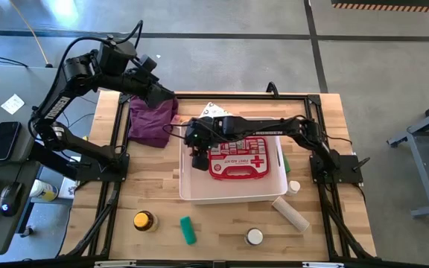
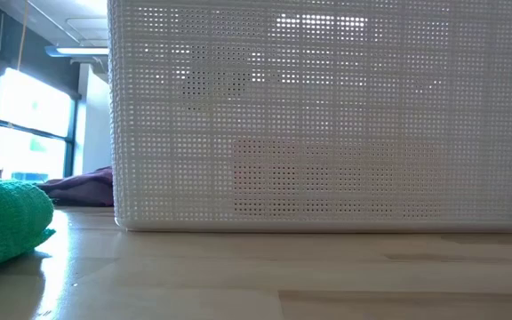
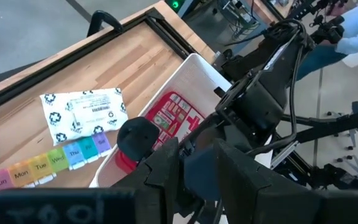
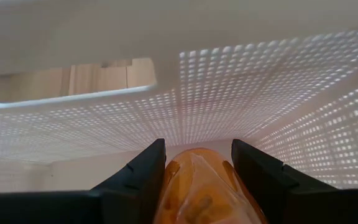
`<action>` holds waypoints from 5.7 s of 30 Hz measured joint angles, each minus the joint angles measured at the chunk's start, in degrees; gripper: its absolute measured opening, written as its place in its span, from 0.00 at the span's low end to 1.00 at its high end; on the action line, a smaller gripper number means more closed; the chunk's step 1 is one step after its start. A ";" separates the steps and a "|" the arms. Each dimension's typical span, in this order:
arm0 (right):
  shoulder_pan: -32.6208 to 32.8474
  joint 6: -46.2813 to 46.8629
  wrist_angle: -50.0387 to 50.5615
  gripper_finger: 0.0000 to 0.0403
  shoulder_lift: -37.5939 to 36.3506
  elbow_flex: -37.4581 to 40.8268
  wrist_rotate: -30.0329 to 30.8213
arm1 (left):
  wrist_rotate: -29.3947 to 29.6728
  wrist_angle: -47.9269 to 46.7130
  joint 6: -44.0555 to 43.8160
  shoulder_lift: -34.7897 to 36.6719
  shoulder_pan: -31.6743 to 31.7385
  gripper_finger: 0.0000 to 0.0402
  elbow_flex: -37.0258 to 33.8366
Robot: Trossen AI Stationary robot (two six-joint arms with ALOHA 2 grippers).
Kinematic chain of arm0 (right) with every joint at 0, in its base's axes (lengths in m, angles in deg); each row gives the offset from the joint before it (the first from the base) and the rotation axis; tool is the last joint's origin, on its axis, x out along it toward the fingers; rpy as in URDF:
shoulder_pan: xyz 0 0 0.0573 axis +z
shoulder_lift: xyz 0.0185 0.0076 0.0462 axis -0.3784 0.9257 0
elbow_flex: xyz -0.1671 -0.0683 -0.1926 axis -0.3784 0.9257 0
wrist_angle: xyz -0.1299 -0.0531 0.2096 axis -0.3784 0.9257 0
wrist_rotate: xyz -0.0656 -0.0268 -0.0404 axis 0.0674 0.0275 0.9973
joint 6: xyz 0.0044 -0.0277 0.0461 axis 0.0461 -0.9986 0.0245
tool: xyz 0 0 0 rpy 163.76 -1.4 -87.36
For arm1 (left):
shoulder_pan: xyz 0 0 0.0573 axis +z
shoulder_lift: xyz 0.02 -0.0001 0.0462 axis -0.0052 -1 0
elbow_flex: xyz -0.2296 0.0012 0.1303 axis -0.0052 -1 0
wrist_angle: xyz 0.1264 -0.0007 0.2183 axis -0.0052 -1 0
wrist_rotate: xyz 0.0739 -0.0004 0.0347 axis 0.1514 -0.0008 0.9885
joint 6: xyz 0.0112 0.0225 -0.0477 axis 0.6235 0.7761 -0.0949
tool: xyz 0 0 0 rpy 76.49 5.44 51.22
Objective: Pick & place medical supplies in basket/bin
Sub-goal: Put the orange medicine bottle into the white bin
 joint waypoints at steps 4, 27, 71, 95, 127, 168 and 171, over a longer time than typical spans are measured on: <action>0.10 0.37 0.24 0.40 0.22 1.78 -0.25 | -0.24 -0.35 -0.16 0.23 0.00 0.33 -0.01; -0.08 0.18 -3.79 0.45 5.19 2.05 1.64 | -1.55 -1.49 -1.66 0.26 0.00 0.33 -0.01; 0.19 0.77 -11.44 0.69 3.36 7.29 -5.05 | -1.75 -1.42 -2.21 0.26 0.00 0.33 -0.01; 0.08 -0.60 -4.75 0.72 -5.47 7.23 -11.64 | -2.32 -0.90 -2.56 0.24 0.00 0.33 -0.03; 0.44 -5.69 -2.90 0.00 -0.10 7.27 -16.12 | -2.16 0.61 -1.55 0.24 0.00 0.33 -0.03; 0.87 -10.23 -2.75 0.00 3.77 7.25 -6.48 | -2.31 0.81 -4.52 0.24 0.00 0.33 -0.03; 0.44 -10.23 -2.85 0.00 3.77 7.25 -5.72 | -2.27 0.83 -4.55 0.24 0.00 0.33 -0.03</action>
